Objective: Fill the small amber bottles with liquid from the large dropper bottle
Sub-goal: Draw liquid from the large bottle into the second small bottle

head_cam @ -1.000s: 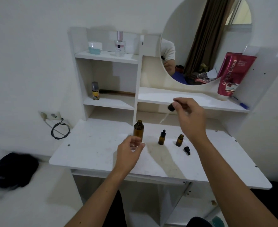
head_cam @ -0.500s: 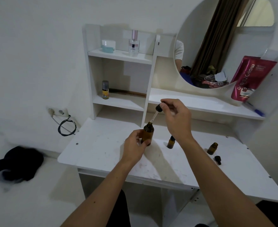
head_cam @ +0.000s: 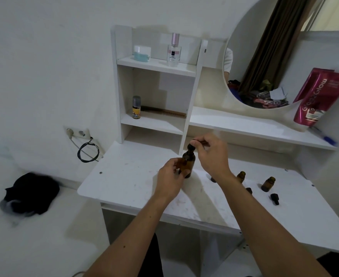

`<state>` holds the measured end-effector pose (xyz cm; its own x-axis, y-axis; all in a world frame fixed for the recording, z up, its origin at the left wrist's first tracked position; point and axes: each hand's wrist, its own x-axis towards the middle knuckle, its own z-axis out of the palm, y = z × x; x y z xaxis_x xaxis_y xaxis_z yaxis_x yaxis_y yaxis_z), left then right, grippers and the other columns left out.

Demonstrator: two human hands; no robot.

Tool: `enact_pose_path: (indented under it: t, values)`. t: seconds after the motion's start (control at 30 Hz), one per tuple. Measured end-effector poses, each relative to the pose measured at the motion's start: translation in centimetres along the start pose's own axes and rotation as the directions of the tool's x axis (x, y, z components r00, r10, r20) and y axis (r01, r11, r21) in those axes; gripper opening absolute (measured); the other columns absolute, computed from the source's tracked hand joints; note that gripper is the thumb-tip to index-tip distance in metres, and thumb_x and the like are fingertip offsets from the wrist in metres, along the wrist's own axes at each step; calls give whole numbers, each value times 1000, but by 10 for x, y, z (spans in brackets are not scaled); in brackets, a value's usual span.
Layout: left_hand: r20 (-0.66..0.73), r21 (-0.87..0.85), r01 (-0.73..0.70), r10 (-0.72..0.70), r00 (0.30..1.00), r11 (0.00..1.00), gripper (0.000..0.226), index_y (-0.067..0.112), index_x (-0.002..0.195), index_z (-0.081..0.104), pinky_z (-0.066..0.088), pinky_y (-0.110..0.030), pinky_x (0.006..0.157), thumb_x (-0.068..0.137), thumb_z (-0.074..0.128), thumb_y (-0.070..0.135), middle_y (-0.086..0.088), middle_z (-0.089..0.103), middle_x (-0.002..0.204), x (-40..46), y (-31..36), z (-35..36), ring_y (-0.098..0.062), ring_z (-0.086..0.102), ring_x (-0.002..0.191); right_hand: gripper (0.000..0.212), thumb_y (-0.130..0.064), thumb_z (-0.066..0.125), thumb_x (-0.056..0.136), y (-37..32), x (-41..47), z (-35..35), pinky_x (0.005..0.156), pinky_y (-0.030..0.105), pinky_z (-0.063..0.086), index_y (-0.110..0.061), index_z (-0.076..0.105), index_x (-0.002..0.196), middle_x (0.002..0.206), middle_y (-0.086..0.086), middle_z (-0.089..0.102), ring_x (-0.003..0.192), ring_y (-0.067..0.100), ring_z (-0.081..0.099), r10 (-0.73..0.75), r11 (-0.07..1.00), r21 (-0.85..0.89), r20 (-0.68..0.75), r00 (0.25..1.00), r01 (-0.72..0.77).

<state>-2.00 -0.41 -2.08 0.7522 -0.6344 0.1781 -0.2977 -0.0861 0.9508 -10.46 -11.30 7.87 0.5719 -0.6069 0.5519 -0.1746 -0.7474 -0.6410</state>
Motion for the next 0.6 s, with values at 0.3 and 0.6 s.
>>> enact_pose_path:
  t: [0.3,0.6]
  values:
    - [-32,74,-34,37,999,997,43,19,134,60,50,-20,99,93,75,24,5,68,128,0,-1,4,-9,63,113,7,-17,72,98,-3,-3,-7,77,1,45,-18,77,104,93,-8,73,85,-12,64,39,998,58,1,999,-39]
    - [-48,76,-30,33,998,997,45,20,133,59,53,-29,102,91,77,24,4,68,128,-3,0,5,-13,64,115,12,-17,73,98,-21,6,-40,88,15,54,-16,76,109,101,-5,76,97,5,71,-7,972,231,-172,985,47]
